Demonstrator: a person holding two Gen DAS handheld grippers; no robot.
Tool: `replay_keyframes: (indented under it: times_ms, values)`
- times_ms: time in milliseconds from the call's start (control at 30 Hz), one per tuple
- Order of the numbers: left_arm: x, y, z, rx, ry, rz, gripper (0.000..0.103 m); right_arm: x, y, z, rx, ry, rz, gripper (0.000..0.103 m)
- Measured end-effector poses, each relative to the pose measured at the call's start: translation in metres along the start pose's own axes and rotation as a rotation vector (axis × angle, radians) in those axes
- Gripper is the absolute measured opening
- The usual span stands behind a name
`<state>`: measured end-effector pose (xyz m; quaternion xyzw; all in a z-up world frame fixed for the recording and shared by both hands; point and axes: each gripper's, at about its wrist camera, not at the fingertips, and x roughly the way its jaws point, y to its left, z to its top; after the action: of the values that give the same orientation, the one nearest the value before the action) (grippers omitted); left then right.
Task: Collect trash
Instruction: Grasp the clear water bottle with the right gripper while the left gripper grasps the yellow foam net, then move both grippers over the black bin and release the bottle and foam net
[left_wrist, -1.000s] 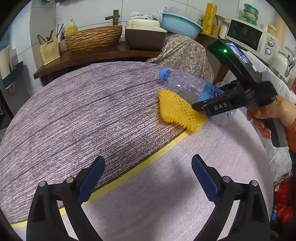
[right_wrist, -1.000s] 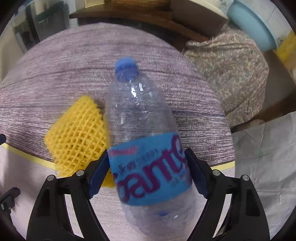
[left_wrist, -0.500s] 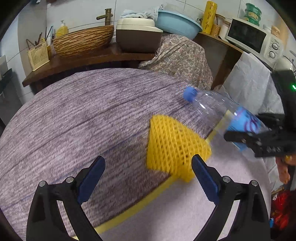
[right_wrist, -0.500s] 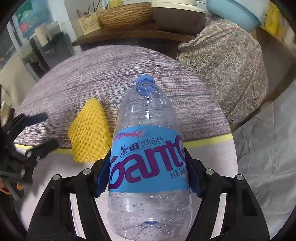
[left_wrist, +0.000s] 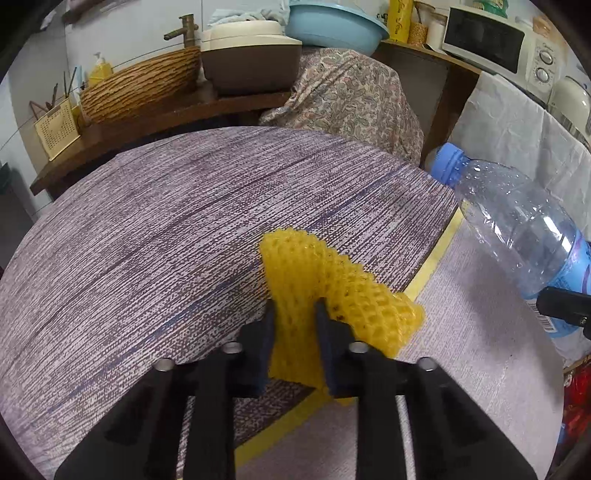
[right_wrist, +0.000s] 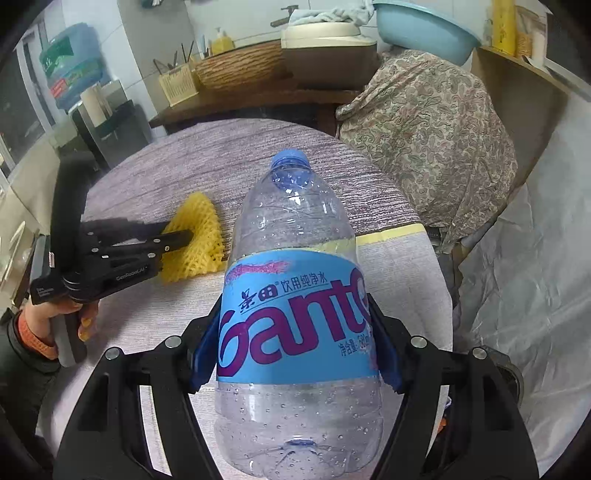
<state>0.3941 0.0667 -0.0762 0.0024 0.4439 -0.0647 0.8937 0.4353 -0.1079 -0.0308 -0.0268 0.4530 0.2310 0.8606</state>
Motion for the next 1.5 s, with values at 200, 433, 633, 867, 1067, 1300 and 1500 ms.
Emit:
replay_keyframes:
  times_ms: [200, 433, 633, 867, 1067, 1300, 1500]
  values:
    - [-0.029, 0.004, -0.011, -0.048, -0.039, -0.056, 0.011, -0.019, 0.002, -0.017, 0.045, -0.098, 0.022, 0.07]
    - [-0.077, -0.017, -0.025, -0.042, -0.129, -0.154, 0.011, -0.048, -0.002, -0.048, 0.111, -0.195, 0.054, 0.07]
    - [-0.105, -0.077, -0.037, 0.029, -0.153, -0.262, 0.011, -0.085, -0.024, -0.094, 0.186, -0.291, 0.01, 0.07]
    - [-0.099, -0.17, -0.042, 0.131, -0.116, -0.354, 0.011, -0.138, -0.083, -0.164, 0.346, -0.364, -0.16, 0.07]
    - [-0.069, -0.27, -0.048, 0.244, -0.027, -0.413, 0.011, -0.17, -0.121, -0.214, 0.385, -0.376, -0.36, 0.07]
    - [-0.02, -0.351, -0.061, 0.312, 0.089, -0.375, 0.011, -0.173, -0.168, -0.264, 0.499, -0.354, -0.433, 0.07]
    - [0.005, -0.371, -0.065, 0.33, 0.13, -0.364, 0.018, -0.168, -0.196, -0.292, 0.567, -0.339, -0.433, 0.07]
